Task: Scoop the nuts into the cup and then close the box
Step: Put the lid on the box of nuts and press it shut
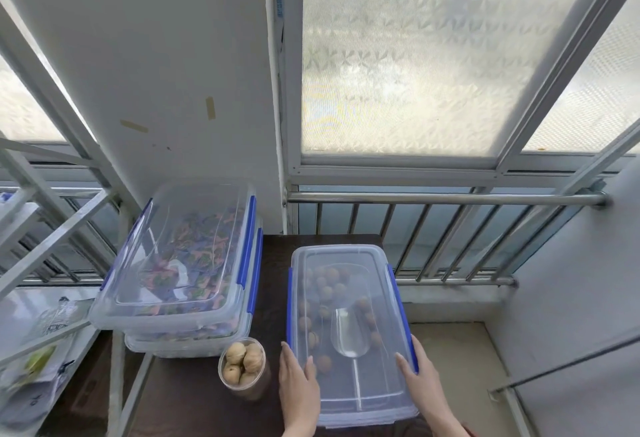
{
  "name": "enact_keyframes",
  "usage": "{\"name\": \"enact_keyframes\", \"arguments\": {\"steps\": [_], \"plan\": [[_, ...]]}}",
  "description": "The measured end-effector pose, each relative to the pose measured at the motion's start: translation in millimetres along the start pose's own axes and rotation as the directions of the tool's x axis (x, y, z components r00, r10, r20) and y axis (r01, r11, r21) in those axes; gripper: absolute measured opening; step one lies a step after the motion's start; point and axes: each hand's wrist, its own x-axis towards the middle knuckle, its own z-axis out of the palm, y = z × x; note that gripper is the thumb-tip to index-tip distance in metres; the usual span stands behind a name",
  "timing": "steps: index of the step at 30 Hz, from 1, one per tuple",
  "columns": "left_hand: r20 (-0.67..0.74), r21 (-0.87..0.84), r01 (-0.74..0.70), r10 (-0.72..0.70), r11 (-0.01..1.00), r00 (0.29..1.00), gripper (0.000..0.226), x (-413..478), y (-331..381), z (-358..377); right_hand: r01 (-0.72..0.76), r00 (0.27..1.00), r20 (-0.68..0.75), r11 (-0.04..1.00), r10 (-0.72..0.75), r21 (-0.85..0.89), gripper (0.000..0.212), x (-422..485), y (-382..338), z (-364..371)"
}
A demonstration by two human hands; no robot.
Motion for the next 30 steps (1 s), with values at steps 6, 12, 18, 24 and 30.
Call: {"name": "enact_keyframes", "arguments": {"steps": [6, 12, 18, 24, 30], "plan": [[-0.032, 0.054, -0.036, 0.038, 0.998, 0.999, 0.065, 3.8, -4.0, 2.7, -0.002, 1.000, 0.010, 0.999, 0.002, -0.036, 0.061, -0.2, -2.3, 5.5], [-0.048, 0.089, -0.058, 0.062, 0.994, 0.997, 0.062, 6.3, -5.9, 4.8, -0.021, 1.000, 0.013, 0.998, 0.022, -0.064, 0.063, -3.7, -4.3, 10.5], [-0.057, 0.117, -0.081, 0.088, 0.990, 0.995, 0.059, 10.6, -9.0, -3.9, -0.040, 0.999, 0.019, 0.995, 0.042, -0.095, 0.064, -7.8, -11.4, 17.4], [0.003, 0.232, -0.100, 0.102, 0.968, 0.995, 0.062, 13.2, -7.9, -7.4, -0.016, 1.000, 0.016, 0.977, 0.020, -0.211, 0.065, -8.9, -12.6, 19.2], [0.336, 0.433, -0.221, 0.071, 0.874, 0.939, 0.072, 21.5, 32.0, -49.6, 0.051, 0.991, 0.114, 0.599, 0.069, -0.799, 0.063, -12.8, -50.9, 2.9]]}}
